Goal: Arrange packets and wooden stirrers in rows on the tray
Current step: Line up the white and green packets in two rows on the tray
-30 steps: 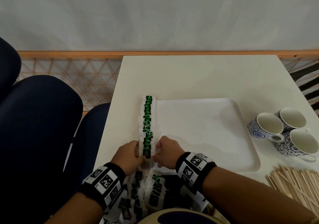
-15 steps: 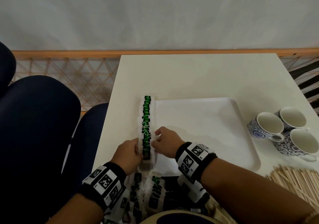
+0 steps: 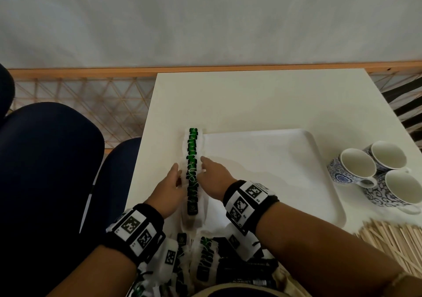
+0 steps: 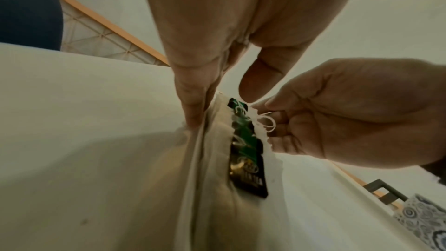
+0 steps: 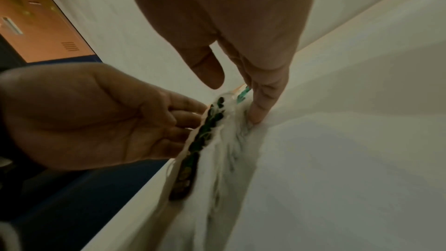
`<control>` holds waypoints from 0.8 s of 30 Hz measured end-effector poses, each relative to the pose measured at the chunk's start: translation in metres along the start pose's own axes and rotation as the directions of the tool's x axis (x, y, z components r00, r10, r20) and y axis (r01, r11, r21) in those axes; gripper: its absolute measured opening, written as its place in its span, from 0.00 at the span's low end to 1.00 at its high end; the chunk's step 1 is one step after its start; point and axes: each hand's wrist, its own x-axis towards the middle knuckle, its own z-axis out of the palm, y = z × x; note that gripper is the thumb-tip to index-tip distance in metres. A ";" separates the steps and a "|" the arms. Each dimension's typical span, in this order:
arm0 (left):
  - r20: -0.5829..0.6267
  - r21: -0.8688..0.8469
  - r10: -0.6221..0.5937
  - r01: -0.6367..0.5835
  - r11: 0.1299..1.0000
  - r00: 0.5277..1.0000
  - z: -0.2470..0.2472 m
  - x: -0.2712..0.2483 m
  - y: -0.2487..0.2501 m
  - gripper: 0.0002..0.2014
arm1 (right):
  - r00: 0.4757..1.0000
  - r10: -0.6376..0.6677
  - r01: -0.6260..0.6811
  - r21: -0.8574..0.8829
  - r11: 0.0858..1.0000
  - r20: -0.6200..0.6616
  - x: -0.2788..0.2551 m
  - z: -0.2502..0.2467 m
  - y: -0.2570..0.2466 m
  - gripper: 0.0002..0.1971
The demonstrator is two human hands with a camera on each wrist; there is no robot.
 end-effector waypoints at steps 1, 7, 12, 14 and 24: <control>0.000 -0.029 -0.003 0.003 1.000 1.000 0.001 0.000 0.003 0.37 | 1.000 -0.004 0.004 0.012 1.000 0.012 -0.002 0.001 -0.003 0.24; -0.032 -0.139 -0.009 0.005 0.990 0.999 0.001 0.008 0.010 0.26 | 0.999 0.013 -0.009 0.077 0.997 -0.049 0.001 -0.006 -0.006 0.27; -0.039 -0.248 -0.030 0.020 0.969 0.999 -0.001 0.020 0.017 0.25 | 0.998 0.038 -0.030 0.175 0.984 -0.046 0.013 -0.012 -0.007 0.30; -0.037 -0.269 -0.034 0.023 0.963 0.999 -0.003 0.023 0.017 0.24 | 0.999 0.029 -0.023 0.167 0.986 -0.029 0.017 -0.011 -0.008 0.28; -0.013 -0.164 -0.051 0.048 0.985 0.999 -0.010 0.026 0.026 0.27 | 0.999 0.017 -0.011 0.118 0.993 -0.048 0.030 -0.014 -0.011 0.27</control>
